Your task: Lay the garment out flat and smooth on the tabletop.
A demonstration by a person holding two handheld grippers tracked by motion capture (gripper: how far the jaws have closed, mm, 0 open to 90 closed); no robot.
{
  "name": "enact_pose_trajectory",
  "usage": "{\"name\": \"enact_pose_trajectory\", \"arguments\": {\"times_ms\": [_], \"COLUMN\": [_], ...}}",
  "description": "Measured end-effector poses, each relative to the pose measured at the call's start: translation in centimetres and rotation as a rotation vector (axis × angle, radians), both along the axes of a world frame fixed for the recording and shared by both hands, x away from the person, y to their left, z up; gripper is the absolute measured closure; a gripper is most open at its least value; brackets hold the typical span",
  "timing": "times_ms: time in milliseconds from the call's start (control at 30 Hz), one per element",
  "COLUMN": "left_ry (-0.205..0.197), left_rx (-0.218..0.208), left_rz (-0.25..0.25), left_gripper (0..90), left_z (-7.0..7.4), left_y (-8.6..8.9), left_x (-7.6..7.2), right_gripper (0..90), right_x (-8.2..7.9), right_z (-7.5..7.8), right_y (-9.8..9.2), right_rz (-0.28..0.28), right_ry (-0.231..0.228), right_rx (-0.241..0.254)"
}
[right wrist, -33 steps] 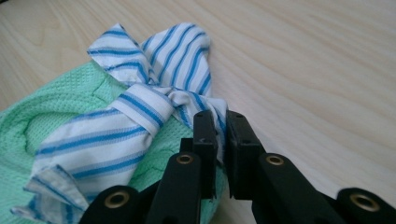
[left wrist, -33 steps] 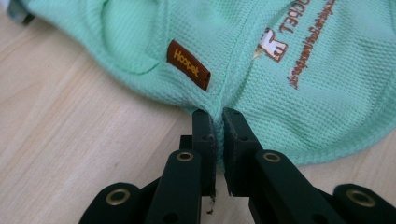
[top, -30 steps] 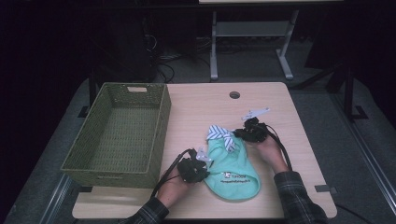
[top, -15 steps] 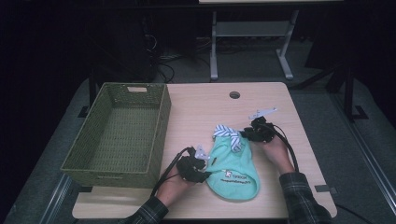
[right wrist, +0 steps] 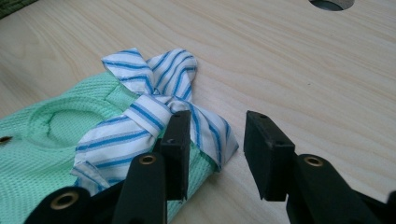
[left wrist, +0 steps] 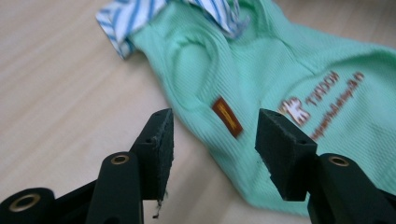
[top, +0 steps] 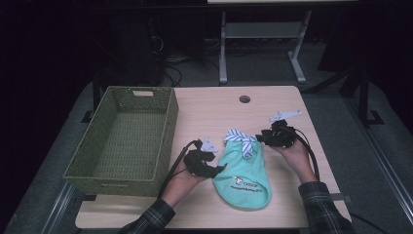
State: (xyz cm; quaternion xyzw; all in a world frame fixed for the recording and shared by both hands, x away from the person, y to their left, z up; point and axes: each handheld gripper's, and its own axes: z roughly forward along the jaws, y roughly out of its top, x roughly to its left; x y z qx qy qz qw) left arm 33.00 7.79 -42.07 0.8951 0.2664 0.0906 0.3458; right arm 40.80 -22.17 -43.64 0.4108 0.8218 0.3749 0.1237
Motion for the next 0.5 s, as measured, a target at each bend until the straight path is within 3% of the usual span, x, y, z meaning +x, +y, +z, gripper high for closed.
{"name": "enact_pose_trajectory", "arguments": {"times_ms": [267, 500], "left_ry": [-0.019, -0.027], "left_rx": [-0.006, -0.041], "left_rz": [0.014, 0.053], "left_gripper": [43.4, 41.8], "left_z": [0.7, 0.6], "left_y": [-1.0, -1.8], "left_x": [3.4, 6.3], "right_gripper": [56.9, 56.9], "right_x": [0.0, 0.2], "right_z": [-0.1, -0.3], "right_y": [-0.4, -0.3], "right_rz": [-0.001, 0.002], "right_ry": [0.018, 0.028], "right_rx": [0.012, 0.013]}}
